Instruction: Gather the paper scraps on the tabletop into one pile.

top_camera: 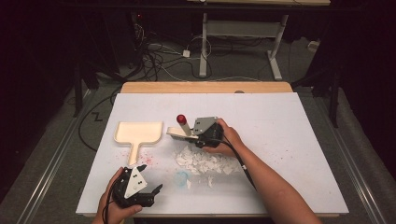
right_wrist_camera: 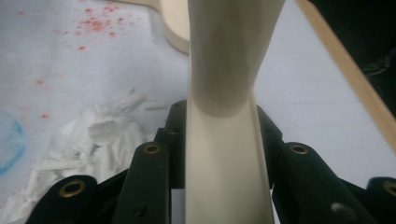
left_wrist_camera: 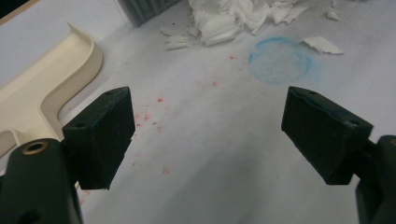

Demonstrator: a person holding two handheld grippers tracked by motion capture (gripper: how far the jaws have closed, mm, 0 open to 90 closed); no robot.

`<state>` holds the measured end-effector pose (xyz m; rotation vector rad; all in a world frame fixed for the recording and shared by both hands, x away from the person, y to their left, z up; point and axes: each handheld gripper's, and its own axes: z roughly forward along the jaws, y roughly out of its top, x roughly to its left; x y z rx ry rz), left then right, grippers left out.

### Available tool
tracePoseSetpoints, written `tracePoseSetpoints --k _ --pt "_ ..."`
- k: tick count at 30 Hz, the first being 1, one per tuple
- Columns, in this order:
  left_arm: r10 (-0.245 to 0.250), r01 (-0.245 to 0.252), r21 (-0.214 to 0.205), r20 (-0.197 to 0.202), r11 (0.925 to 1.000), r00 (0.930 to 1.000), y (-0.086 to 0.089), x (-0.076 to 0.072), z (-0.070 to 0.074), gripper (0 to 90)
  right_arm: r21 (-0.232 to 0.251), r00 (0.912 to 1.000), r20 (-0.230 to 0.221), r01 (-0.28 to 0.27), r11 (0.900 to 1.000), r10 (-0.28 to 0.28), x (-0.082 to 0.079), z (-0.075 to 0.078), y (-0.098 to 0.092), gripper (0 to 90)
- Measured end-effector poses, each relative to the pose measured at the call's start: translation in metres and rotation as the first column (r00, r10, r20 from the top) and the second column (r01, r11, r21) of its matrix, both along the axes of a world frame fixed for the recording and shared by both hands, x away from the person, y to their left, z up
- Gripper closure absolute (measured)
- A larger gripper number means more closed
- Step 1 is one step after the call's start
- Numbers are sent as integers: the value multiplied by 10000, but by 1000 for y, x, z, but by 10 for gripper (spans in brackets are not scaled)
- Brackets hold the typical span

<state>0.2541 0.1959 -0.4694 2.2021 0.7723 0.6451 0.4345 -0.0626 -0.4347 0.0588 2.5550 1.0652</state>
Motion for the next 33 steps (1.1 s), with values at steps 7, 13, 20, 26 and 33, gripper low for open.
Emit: tracePoseSetpoints --k 7,13,20,26,33 --pt "-14 14 56 -7 10000 10000 0 0 0 165 -272 9894 -320 -1425 9894 1416 -15 5 -9 680" --pt "15 -15 21 9 10000 10000 -1 0 0 165 701 9992 127 -390 9968 382 -5 24 -40 680" --pt "-102 103 193 -62 9998 9999 0 2 -3 165 1315 9713 400 2275 9649 -2345 38 26 -51 680" --pt "-166 167 166 -48 9997 9999 0 1 -3 165 315 9526 101 3035 9523 -3040 62 0 -38 681" --pt "-273 275 257 -78 9993 9996 -2 1 -4 165 235 9787 -340 2034 9788 -2026 41 -6 -34 678"
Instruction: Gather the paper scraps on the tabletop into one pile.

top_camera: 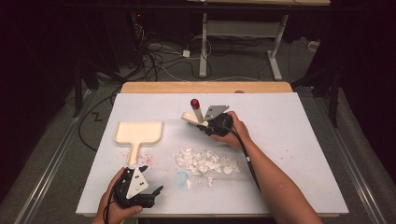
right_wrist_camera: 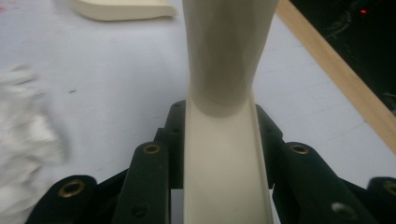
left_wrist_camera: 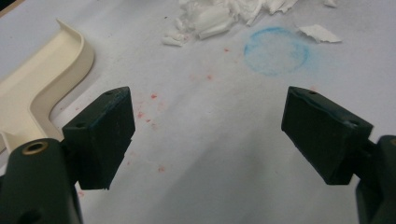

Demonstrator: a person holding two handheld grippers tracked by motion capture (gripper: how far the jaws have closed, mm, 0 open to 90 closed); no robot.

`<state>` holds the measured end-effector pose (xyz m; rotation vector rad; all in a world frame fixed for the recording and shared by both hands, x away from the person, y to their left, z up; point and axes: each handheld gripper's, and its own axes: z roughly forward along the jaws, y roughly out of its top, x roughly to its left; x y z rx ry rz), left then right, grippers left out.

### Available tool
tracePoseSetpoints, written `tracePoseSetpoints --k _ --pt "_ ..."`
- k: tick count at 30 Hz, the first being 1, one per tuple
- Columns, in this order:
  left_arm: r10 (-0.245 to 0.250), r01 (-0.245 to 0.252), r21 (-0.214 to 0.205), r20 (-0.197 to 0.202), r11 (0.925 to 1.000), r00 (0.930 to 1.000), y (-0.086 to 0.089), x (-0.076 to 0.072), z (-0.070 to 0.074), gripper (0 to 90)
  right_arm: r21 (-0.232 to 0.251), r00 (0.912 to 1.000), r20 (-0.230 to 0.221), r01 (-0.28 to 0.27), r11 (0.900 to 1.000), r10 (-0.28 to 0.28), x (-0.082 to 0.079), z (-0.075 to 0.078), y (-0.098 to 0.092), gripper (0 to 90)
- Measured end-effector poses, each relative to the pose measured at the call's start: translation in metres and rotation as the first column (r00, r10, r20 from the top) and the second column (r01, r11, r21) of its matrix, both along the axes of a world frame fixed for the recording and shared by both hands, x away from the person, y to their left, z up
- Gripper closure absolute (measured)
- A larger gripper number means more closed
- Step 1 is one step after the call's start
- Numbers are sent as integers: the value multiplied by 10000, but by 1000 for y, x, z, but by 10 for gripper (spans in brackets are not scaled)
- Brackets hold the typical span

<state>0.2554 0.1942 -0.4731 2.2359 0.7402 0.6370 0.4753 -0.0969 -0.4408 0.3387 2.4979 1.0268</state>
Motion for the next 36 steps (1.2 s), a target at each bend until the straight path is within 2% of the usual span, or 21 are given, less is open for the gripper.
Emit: tracePoseSetpoints --k 3,4,5,7,9,11,14,17,19,22,27,29,30,33,34,36 --pt "-44 44 61 -45 10000 10000 -1 0 -1 165 288 9972 -208 -713 9970 720 -15 2 -3 679" --pt "-47 47 65 -50 10000 10000 -2 0 -1 165 274 9941 -298 -1031 9943 1039 -20 2 -4 678" --pt "-47 47 65 -50 10000 10000 -2 0 -1 165 146 9921 -188 -1242 9922 1244 -26 2 -5 678" --pt "-83 83 82 -38 9999 10000 -2 0 0 165 -133 9905 -49 -1371 9905 1371 -38 4 -7 679" --pt "-131 131 133 -50 9998 9999 -3 0 -1 165 -25 9901 27 -1407 9901 1407 -46 9 -16 680" --pt "-135 137 210 -110 9997 9998 -3 1 -2 165 155 9940 108 -1089 9939 1088 -52 14 -26 680" --pt "-130 133 211 -137 9997 9998 -4 2 -2 165 551 9996 221 -174 9983 162 -63 27 -48 680" --pt "-137 141 266 -172 9995 9998 -5 2 -2 165 590 9957 442 782 9952 -809 -77 39 -70 680" --pt "-138 143 286 -196 9995 9997 -5 2 -3 165 393 9873 474 1500 9879 -1518 -86 43 -81 680" --pt "-144 154 407 -232 9991 9996 -7 2 -4 165 44 9647 526 2583 9660 -2582 -101 43 -97 680" --pt "-131 140 471 -187 9988 9997 -8 1 -2 165 -316 9195 140 3931 9190 -3929 -122 33 -118 680" --pt "-139 147 464 -170 9988 9998 -8 1 -2 166 -489 8989 21 4377 8978 -4382 -126 27 -117 680" --pt "-133 141 513 -152 9986 9998 -9 1 -2 165 -544 8926 -72 4497 8915 -4507 -129 22 -113 680" --pt "-138 144 554 -129 9984 9998 -9 2 -2 165 -529 8930 -55 4491 8919 -4500 -136 13 -96 680" --pt "-149 155 551 -120 9984 9998 -9 2 -2 166 -543 8913 44 4530 8898 -4535 -138 12 -90 680" --pt "-152 158 546 -99 9984 9998 -8 2 -2 165 -408 8926 148 4508 8917 -4506 -142 8 -75 680"
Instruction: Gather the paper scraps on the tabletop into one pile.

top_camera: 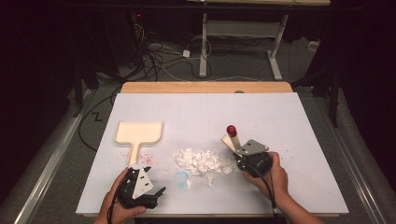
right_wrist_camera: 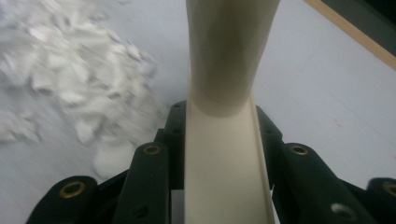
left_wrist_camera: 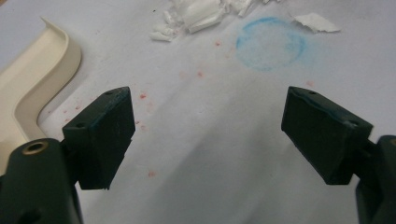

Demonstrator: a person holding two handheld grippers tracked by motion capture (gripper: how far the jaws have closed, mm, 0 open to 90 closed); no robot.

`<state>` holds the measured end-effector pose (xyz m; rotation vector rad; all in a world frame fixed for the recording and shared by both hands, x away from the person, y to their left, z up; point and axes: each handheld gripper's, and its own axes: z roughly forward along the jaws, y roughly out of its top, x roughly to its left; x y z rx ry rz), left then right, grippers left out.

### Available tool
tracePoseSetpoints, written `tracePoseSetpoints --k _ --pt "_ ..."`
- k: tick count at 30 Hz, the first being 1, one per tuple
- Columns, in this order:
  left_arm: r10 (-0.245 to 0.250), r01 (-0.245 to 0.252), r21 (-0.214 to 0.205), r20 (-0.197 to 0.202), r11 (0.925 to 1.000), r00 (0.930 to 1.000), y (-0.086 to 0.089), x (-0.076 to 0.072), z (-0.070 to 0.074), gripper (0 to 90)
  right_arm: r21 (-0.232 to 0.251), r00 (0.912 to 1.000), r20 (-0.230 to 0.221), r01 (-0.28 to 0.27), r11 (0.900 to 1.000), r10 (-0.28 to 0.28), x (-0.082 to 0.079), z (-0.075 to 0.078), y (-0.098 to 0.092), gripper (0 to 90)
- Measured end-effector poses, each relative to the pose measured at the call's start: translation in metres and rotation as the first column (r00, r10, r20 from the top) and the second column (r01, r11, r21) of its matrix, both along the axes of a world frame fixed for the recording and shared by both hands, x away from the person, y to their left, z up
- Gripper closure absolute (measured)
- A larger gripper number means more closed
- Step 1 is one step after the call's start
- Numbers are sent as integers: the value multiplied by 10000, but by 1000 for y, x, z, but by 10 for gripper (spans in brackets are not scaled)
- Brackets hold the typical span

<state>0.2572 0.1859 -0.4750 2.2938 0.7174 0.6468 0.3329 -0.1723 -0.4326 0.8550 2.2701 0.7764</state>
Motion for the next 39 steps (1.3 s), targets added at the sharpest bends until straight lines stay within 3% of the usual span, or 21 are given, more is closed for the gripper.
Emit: tracePoseSetpoints --k 2,7,11,12,15,18,20,23,24,29,32,33,35,36,39 --pt "11 -11 -52 10 10000 10000 1 0 0 165 238 9998 -147 -141 9996 144 -2 -3 14 680" --pt "29 -29 -83 2 10000 10000 3 0 0 165 735 9993 -17 -385 9966 387 -4 -7 46 679" --pt "41 -41 -103 -4 9999 10000 3 0 0 165 1040 9985 -18 -544 9931 549 -2 -6 56 679" --pt "52 -53 -92 -18 9999 10000 3 0 0 165 1338 9978 38 -655 9888 656 1 -4 58 680" --pt "62 -62 -35 -27 10000 10000 2 0 -1 165 1943 9973 -20 -716 9783 734 5 2 53 680" --pt "85 -85 -12 -9 10000 10000 2 0 -1 165 1928 9973 92 -737 9785 733 5 7 47 680" --pt "126 -126 -29 -13 9999 9999 3 0 -1 166 2253 9971 216 -759 9713 730 4 16 31 680" --pt "163 -163 23 35 9999 9999 3 -1 0 165 2266 9969 234 -785 9708 752 2 22 20 680" --pt "190 -190 22 53 9998 9998 4 -1 0 166 2217 9964 259 -840 9715 803 0 25 9 680" --pt "213 -214 110 61 9997 9998 4 -2 0 165 2242 9972 -100 -697 9720 738 -4 29 -14 680" --pt "218 -218 149 35 9997 9998 3 -2 0 166 1865 9970 -215 -691 9800 744 -13 27 -28 680" --pt "218 -218 159 29 9996 9998 3 -2 0 165 1627 9953 -483 -745 9839 834 -18 23 -33 680" --pt "193 -193 151 31 9997 9998 3 -2 0 165 1577 9944 -633 -743 9847 852 -21 20 -35 680" --pt "152 -153 162 31 9998 9999 3 -2 0 165 1512 9896 -965 -912 9843 1066 -25 14 -33 680" --pt "168 -170 153 86 9997 9998 0 -2 0 165 1758 9829 -1305 -1062 9787 1301 -31 5 -16 680"
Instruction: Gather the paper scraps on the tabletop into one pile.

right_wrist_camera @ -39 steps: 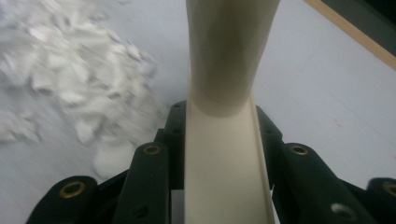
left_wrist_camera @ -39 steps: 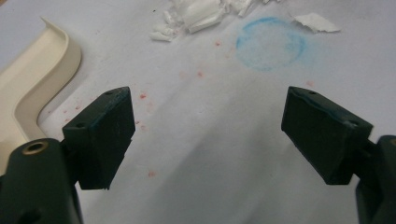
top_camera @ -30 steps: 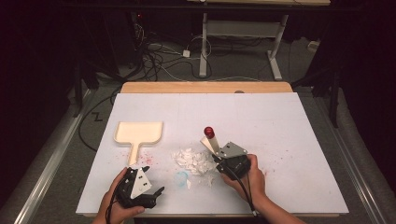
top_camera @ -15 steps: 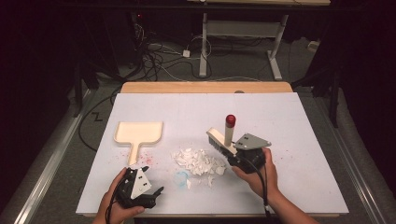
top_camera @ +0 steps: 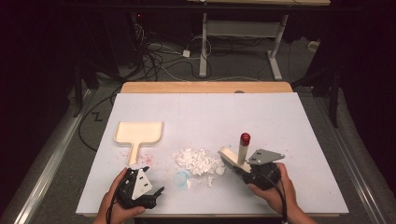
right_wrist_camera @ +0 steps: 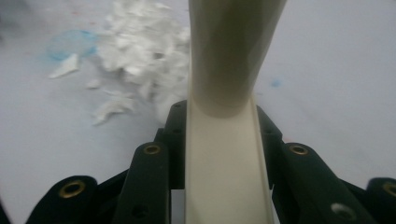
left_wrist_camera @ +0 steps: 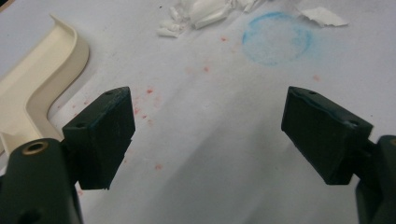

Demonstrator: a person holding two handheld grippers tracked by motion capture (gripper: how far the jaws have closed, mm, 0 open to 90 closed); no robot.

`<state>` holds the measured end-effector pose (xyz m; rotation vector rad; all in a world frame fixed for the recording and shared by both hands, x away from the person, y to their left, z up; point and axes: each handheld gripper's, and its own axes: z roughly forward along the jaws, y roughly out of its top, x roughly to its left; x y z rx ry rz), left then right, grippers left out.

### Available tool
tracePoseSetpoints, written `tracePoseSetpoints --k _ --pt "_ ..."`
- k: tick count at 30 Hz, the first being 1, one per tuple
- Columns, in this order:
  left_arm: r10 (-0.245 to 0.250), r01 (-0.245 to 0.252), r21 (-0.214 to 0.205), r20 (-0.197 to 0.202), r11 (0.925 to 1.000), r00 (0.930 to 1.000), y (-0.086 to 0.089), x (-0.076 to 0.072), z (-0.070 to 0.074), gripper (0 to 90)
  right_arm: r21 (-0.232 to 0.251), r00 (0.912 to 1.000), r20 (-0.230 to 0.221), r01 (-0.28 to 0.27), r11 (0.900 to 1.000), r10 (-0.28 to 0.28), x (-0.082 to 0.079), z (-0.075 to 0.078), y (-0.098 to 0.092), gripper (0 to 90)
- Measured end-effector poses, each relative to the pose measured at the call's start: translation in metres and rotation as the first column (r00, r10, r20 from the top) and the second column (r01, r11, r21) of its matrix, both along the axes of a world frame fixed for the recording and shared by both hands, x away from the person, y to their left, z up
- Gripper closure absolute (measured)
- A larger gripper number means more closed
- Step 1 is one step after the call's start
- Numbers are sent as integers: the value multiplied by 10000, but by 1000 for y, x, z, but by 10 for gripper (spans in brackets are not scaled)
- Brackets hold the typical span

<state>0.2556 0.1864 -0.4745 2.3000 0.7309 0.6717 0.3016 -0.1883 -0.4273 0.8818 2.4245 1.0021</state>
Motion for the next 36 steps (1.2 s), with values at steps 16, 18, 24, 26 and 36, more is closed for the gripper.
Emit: tracePoseSetpoints --k 16,18,24,26,36 --pt "76 -76 19 -66 10000 9999 3 1 -2 165 894 9947 965 -446 9950 359 13 9 38 680" --pt "76 -75 18 -43 10000 10000 2 1 -2 165 1219 9923 1129 -648 9904 510 12 17 26 679" --pt "180 -180 -3 75 9998 9998 2 0 0 165 2156 9717 1203 -2256 9501 2034 4 31 3 679" --pt "507 -503 -147 246 9986 9984 5 0 2 165 2349 9537 1201 -2972 9255 2758 -1 32 4 680" --pt "1439 -1382 -1007 519 9853 9882 21 1 10 165 1555 8307 247 -5527 8187 5561 -20 3 48 680"
